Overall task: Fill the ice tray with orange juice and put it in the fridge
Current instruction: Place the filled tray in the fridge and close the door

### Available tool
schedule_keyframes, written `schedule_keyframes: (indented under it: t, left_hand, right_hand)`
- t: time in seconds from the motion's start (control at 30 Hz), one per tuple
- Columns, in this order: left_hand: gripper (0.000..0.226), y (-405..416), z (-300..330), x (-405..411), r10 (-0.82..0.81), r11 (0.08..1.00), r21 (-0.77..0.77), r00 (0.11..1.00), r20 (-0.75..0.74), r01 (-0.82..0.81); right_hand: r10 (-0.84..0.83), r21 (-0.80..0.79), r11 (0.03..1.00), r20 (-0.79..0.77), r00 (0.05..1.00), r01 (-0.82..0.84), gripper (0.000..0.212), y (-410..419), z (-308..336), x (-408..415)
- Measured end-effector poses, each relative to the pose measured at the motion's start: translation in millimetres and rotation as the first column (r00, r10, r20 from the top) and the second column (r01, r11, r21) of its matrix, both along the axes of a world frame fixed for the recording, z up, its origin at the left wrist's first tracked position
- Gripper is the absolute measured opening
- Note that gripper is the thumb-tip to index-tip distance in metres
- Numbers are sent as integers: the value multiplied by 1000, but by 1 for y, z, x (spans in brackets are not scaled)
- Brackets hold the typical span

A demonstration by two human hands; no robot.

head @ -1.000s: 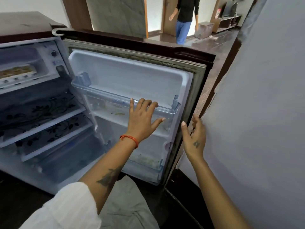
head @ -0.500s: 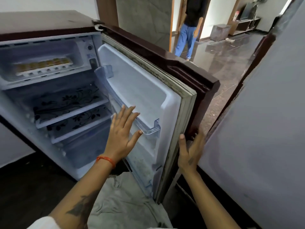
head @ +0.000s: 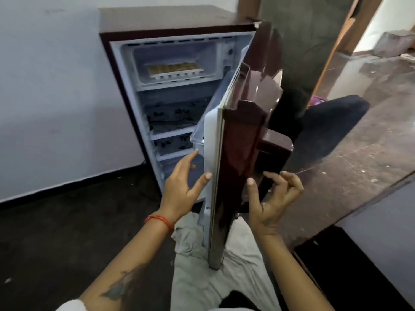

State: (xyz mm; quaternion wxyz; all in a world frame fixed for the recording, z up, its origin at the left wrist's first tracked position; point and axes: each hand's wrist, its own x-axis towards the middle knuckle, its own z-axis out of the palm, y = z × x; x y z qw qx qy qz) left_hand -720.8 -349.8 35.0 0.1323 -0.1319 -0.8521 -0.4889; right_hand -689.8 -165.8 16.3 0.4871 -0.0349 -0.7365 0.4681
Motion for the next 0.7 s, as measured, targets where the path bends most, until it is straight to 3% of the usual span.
schedule_keyframes:
  t: [0.1,0.2,0.33,0.5,0.7]
  left_hand:
    - [87,-23,1,3,11,1000,11,999,43,-12]
    - [90,-46,2,-9,92,995,23,991,97,-94]
    - [90,-77,1,-49,220,975,-14,970,106,-220]
    - [81,-112,-5,-102,373,927,-75,920,123,-367]
    - [76,-140,-10,-160,400,916,-73,905,143,-394]
  right_hand:
    - [126,-99,988,45,991,-121,38,-29,6,-15]
    - [261,-113,964,226,939,-241,59,-59,12,-35]
    - [291,78,938,349,891,-337,47,-103,16,-74]
    - [396,101,879,390,831,-466,48,-150,18,-133]
    - [439,185,815,422,793,-549,50,-191,15,-201]
